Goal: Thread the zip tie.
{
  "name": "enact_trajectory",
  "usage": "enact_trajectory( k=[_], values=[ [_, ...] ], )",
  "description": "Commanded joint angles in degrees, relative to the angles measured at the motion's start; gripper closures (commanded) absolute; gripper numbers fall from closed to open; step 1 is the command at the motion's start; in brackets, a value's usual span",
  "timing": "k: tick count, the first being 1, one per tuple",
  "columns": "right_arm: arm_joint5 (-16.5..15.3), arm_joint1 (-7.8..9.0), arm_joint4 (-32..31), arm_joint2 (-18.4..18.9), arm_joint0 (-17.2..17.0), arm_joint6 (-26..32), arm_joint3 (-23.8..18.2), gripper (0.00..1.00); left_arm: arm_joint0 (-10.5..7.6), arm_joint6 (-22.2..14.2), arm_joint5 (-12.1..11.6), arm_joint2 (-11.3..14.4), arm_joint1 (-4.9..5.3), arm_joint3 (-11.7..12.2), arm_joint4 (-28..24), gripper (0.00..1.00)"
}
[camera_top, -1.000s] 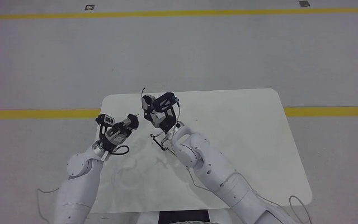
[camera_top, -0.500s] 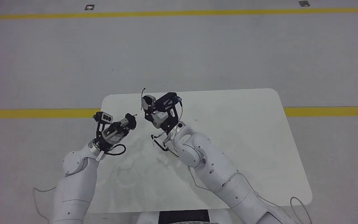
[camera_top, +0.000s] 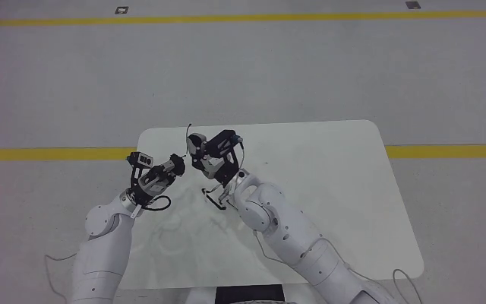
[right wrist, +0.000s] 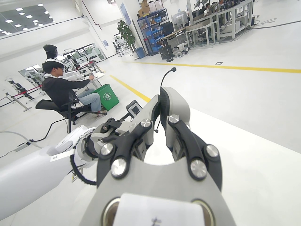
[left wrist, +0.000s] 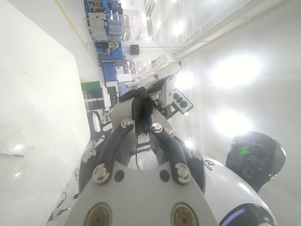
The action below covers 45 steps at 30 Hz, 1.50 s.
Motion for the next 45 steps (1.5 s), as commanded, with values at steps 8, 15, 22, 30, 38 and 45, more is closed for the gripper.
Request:
enact_trajectory(
  k=[8,15,22,30,38,45],
  values=[
    [1.36,-0.48,-0.38,-0.61,0.28,-1.52,1.16,1.0,0.0,0.0,0.0,0.0,0.0,0.0,0.0,1.0],
    [1.49,-0.66,-0.64,-0.72,0.23,-1.41,1.72,1.0,0.0,0.0,0.0,0.0,0.0,0.0,0.0,1.0],
    [1.51,-0.74,-1.18,-0.69,0.03,-1.41,1.58,1.0,0.0,0.0,0.0,0.0,0.0,0.0,0.0,1.0],
    [0.96,-0.78,-1.24,-0.51,-0.32,-1.33,1.35,1.0,0.0,0.0,0.0,0.0,0.0,0.0,0.0,1.0],
    [0.75,-0.93,-1.47,-0.54,-0.3,-1.8,1.64,1.0,0.0,0.0,0.0,0.0,0.0,0.0,0.0,1.0],
    [0.6,-1.07,-1.61,-0.56,-0.14,-1.76,1.89,1.0,0.0,0.0,0.0,0.0,0.0,0.0,0.0,1.0]
  ],
)
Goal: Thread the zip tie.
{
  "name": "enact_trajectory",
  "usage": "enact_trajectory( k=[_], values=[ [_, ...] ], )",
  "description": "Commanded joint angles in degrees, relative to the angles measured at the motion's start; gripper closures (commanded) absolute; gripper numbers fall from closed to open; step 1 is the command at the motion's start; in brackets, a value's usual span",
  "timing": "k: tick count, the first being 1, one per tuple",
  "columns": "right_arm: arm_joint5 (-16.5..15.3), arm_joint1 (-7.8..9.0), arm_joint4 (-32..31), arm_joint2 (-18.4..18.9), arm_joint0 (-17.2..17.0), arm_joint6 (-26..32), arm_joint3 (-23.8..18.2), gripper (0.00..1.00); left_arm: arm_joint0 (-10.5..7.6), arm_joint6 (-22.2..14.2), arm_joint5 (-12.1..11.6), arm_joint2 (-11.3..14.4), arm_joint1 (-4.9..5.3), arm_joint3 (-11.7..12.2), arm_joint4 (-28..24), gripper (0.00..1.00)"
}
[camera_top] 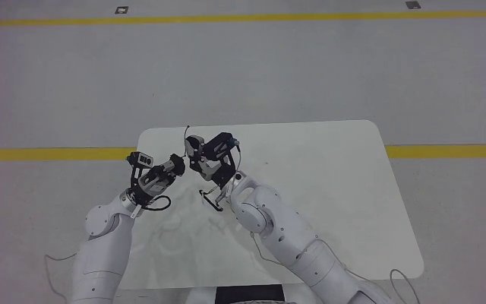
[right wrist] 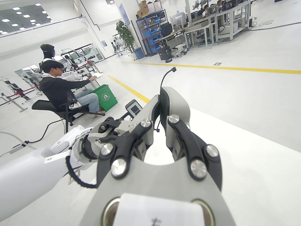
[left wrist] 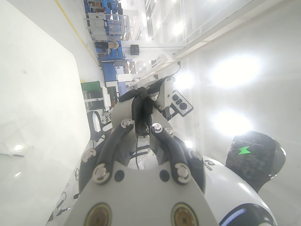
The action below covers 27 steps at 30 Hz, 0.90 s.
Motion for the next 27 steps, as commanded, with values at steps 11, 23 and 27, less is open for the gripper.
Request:
enact_trajectory(
  k=[11,23,27],
  values=[
    [0.19,-0.1,-0.36,0.17,-0.28,0.57,0.12,1.0,0.0,0.0,0.0,0.0,0.0,0.0,0.0,1.0],
    [-0.32,-0.07,-0.46,0.5,-0.78,1.19,-0.46,1.0,0.0,0.0,0.0,0.0,0.0,0.0,0.0,1.0],
    [-0.82,-0.06,-0.3,0.56,-0.92,1.38,-0.64,1.0,0.0,0.0,0.0,0.0,0.0,0.0,0.0,1.0]
  ],
)
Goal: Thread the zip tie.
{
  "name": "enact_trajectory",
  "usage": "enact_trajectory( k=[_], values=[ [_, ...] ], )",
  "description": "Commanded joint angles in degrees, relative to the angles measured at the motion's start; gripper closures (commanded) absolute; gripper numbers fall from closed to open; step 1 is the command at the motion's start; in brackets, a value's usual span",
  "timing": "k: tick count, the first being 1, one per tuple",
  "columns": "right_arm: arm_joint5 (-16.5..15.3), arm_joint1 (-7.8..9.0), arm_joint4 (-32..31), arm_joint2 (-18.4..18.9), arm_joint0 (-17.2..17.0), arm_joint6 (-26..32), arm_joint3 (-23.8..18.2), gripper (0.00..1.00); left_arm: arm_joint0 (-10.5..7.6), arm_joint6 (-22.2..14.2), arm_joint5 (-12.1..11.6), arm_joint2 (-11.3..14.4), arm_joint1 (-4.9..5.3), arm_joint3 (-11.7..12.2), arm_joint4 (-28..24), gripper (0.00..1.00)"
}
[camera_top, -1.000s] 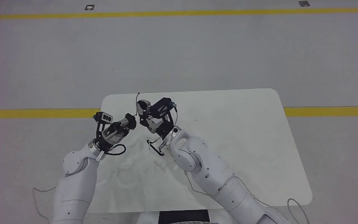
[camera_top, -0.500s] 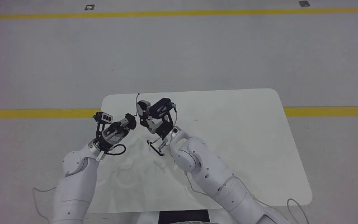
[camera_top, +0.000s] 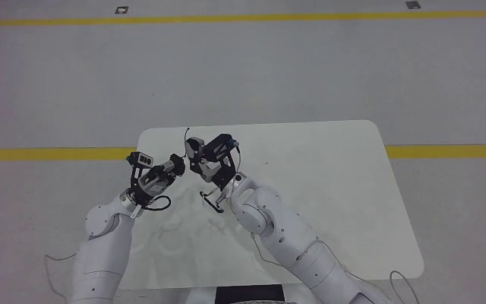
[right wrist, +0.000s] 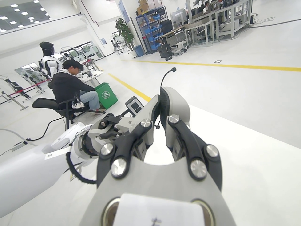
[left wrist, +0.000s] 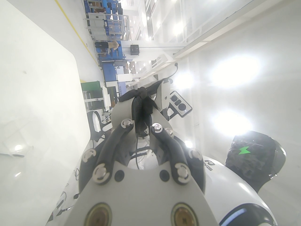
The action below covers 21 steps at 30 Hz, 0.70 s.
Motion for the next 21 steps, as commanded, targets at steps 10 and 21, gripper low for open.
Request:
enact_trajectory(
  k=[10,21],
  values=[
    [-0.55,-0.01,-0.06,0.17,-0.32,-0.9,-0.47,1.0,0.0,0.0,0.0,0.0,0.0,0.0,0.0,1.0],
    [0.25,-0.14,-1.0,0.17,-0.27,-2.03,-0.3,1.0,0.0,0.0,0.0,0.0,0.0,0.0,0.0,1.0]
  ],
)
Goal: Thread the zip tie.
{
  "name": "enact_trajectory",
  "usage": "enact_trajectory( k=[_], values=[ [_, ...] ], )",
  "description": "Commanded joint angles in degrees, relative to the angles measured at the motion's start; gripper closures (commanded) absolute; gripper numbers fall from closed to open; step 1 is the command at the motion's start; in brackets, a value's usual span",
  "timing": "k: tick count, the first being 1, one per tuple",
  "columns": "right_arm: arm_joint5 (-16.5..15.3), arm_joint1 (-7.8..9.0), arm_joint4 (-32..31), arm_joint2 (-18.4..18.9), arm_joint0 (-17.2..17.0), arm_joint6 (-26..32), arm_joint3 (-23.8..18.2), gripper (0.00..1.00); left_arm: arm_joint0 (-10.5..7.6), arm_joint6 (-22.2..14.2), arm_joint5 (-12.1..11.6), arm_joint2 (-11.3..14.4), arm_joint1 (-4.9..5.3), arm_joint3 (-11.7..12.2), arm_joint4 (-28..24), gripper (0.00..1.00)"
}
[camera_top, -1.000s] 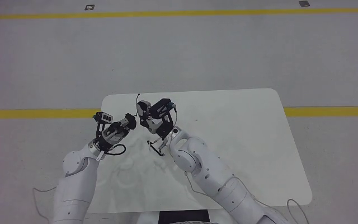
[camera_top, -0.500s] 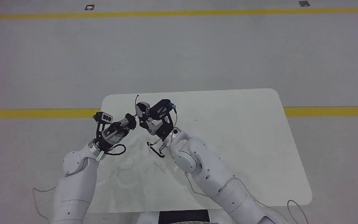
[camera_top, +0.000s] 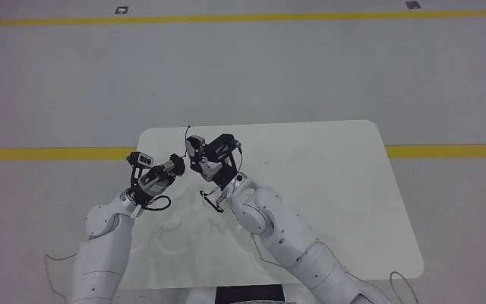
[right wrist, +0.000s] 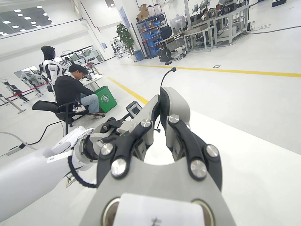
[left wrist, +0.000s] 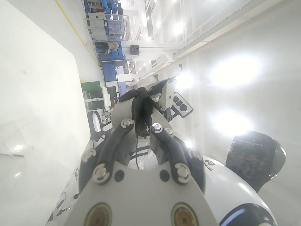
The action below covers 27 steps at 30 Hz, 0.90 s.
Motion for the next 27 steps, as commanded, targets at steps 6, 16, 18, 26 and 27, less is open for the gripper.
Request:
enact_trajectory(
  k=[6,16,18,26,27],
  values=[
    [0.1,-0.18,0.18,-0.13,0.41,0.22,0.64,1.0,0.0,0.0,0.0,0.0,0.0,0.0,0.0,1.0],
    [0.42,-0.3,0.05,-0.03,0.66,0.86,1.1,1.0,0.0,0.0,0.0,0.0,0.0,0.0,0.0,1.0],
    [0.4,-0.31,0.06,0.0,0.66,0.95,1.12,1.0,0.0,0.0,0.0,0.0,0.0,0.0,0.0,1.0],
    [0.2,-0.4,0.27,-0.03,0.59,1.1,1.22,1.0,0.0,0.0,0.0,0.0,0.0,0.0,0.0,1.0],
    [0.18,-0.41,0.29,-0.05,0.57,1.13,1.24,1.0,0.0,0.0,0.0,0.0,0.0,0.0,0.0,1.0]
  ],
)
